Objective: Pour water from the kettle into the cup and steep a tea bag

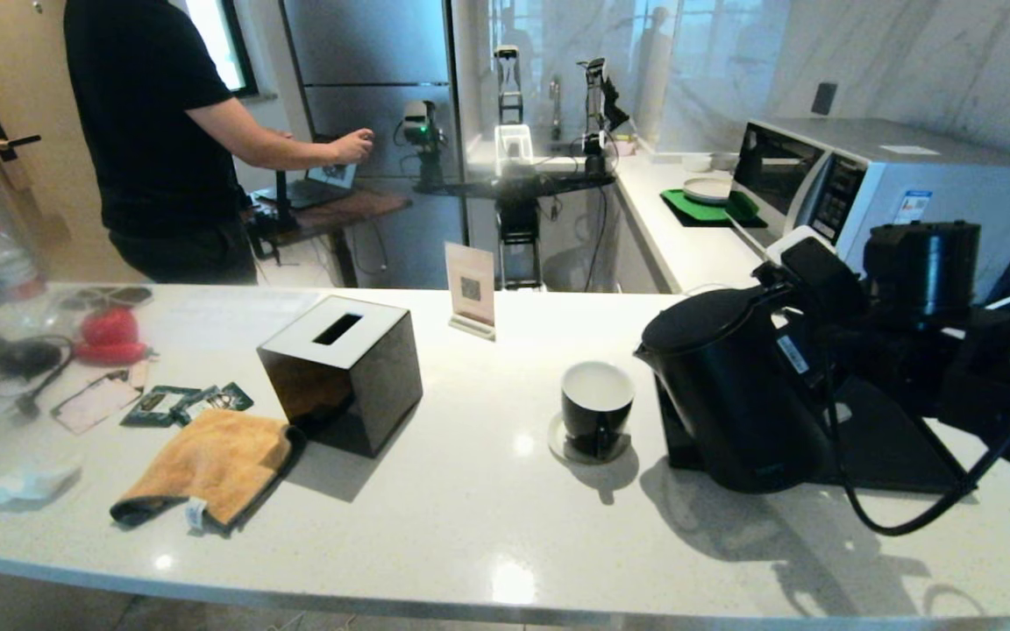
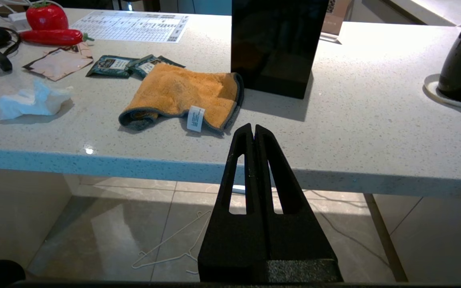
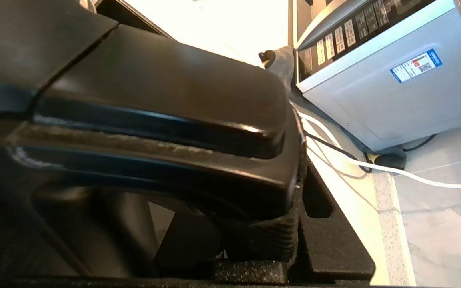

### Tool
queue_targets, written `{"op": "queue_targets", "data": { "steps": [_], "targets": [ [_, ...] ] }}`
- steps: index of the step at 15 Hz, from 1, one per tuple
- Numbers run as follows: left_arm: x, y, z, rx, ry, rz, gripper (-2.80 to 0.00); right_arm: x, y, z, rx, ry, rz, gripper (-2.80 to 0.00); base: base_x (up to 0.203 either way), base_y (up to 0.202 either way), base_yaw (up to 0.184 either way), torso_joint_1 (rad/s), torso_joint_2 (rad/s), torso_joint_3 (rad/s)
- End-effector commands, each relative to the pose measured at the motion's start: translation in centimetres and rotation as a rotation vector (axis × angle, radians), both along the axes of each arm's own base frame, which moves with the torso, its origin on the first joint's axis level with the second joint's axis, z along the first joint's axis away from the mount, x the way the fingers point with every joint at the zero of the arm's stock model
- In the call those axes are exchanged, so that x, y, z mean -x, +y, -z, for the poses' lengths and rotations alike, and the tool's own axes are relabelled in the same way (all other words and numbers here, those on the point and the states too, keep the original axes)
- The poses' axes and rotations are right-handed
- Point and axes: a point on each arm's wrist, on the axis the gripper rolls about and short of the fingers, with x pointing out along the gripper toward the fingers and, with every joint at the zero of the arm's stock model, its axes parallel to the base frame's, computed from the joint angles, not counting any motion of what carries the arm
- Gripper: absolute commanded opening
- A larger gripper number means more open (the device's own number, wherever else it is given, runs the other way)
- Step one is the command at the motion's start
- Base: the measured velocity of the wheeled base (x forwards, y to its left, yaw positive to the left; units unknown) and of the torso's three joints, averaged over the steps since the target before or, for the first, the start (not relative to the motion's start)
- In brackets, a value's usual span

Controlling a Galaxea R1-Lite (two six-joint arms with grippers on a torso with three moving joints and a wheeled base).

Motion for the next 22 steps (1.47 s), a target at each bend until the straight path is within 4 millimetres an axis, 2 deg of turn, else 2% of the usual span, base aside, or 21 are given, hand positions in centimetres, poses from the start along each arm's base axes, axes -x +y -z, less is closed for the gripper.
{"op": "queue_targets", "data": {
  "steps": [1, 12, 22],
  "targets": [
    [0.0, 0.0, 0.0, 0.001, 0.001, -0.001, -2.80, -0.5, 0.8, 0.2, 0.008, 0.003, -0.016, -2.80, 0.000, 0.000, 0.000, 0.000, 0.00, 0.000],
    [0.0, 0.0, 0.0, 0.001, 0.001, -0.001, -2.80, -1.1, 1.5, 0.1, 0.146, -0.012, -0.061, -2.80, 0.000, 0.000, 0.000, 0.000, 0.00, 0.000],
    [0.0, 0.0, 0.0, 0.001, 0.001, -0.001, -2.80, -1.2, 2.5, -1.1, 0.237, -0.041, -0.105, -2.80, 0.000, 0.000, 0.000, 0.000, 0.00, 0.000]
  ]
}}
